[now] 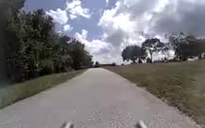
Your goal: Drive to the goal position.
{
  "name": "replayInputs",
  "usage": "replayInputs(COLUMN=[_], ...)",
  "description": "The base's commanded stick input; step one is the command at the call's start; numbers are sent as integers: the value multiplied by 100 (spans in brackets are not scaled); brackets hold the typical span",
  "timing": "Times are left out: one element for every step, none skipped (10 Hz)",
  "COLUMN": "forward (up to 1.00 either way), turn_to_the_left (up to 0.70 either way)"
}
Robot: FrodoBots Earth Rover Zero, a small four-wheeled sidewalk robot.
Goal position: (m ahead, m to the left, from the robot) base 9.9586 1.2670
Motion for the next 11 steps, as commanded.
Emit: replayInputs(forward=[50,50,50,50,50,50,50,50,50,50,50], turn_to_the_left=[0,0,0,0,0,0,0,0,0,0,0])
